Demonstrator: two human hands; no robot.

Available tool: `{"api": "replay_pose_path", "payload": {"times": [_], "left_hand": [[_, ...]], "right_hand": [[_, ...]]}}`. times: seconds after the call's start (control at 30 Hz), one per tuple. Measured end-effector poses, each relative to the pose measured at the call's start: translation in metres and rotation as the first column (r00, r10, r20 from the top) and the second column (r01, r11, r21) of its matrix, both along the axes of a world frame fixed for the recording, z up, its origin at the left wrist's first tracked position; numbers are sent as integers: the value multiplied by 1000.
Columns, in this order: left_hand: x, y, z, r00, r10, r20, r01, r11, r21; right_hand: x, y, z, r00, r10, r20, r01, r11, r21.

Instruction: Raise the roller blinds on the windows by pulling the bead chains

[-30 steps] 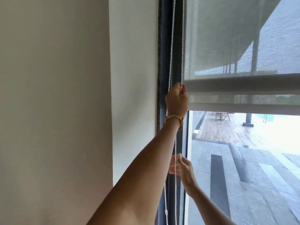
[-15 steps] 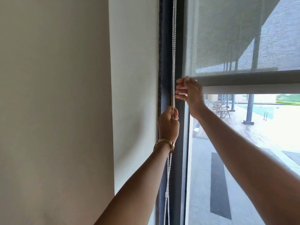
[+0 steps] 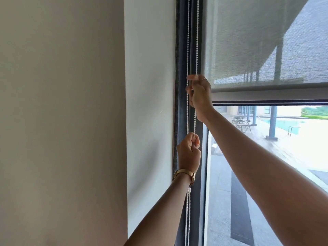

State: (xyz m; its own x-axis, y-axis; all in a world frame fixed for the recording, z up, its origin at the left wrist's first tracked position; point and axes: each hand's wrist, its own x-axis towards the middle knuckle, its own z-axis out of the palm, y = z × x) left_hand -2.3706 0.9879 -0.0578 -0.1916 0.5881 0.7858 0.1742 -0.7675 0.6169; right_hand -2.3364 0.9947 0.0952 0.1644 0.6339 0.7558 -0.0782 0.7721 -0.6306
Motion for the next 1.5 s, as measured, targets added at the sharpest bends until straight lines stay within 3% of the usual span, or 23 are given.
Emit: {"api": "replay_pose_path", "payload": {"times": [0.33,1.2,1.43,1.5], "left_hand": [[-11,3,-14,995,70,-73,-73,997,-35],[-9,20,-15,997,32,-76,-34,999,-33],[-10,33,-12,1000,-24,12,25,989,-145],[-5,31,-18,1000,-8,-10,7,994,-113]], "right_hand": [[-5,0,-19,985,155,-72,-154,988,18],[2,19,-31,975,195,-108,-203,977,-72],[-4,28,-67,984,179,-18,-179,968,-173],[2,27,-77,985,166,49,-151,963,-222]]}}
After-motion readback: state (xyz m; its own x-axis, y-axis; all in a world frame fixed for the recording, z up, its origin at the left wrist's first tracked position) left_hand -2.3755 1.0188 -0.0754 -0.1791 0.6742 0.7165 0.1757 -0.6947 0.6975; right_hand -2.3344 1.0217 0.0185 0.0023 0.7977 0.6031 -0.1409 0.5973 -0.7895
